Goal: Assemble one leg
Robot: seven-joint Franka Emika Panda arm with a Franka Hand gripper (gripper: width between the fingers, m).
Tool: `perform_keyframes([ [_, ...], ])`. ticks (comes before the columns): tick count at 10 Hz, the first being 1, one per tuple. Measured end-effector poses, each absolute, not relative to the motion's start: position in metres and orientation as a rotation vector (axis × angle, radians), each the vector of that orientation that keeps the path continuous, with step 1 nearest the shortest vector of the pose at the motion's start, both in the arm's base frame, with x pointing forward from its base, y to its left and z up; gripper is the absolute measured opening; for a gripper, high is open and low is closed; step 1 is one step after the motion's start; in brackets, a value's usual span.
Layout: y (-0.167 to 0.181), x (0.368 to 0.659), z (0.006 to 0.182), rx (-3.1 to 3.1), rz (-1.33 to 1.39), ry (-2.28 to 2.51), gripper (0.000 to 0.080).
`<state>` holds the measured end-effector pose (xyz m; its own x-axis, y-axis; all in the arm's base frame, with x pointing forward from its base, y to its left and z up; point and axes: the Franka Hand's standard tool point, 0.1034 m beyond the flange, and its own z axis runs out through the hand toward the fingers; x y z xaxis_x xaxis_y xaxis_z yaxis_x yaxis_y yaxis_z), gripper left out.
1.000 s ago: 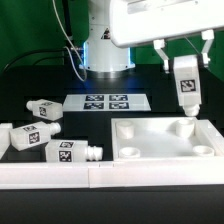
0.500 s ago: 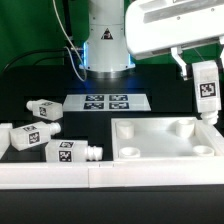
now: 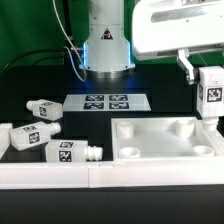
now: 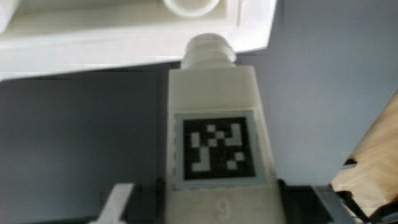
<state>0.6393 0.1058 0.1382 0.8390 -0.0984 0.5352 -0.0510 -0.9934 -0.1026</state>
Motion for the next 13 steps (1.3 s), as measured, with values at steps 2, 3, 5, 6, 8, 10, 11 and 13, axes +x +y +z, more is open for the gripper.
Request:
perform_keyframes([
  [2, 0.106, 0.639, 0.138, -2.931, -0.859, 0.118, 0.0285],
  [3, 0.107, 0.639, 0.137, -2.932, -0.857, 0.117, 0.0285],
  [5, 0.109, 0.633, 0.126, -2.966, -0.847, 0.007, 0.0285],
  [6, 0.102, 0.634, 0.122, -2.981, -0.847, -0.023, 0.0285],
  [8, 0.109, 0.633, 0.115, -2.985, -0.833, -0.046, 0.0285],
  [10, 0.112, 0.629, 0.107, -2.992, -0.817, -0.056, 0.0285],
  [11, 0.113, 0.629, 0.105, -2.992, -0.813, -0.059, 0.0285],
  [13, 0.111, 0.632, 0.103, -2.994, -0.812, -0.056, 0.0285],
])
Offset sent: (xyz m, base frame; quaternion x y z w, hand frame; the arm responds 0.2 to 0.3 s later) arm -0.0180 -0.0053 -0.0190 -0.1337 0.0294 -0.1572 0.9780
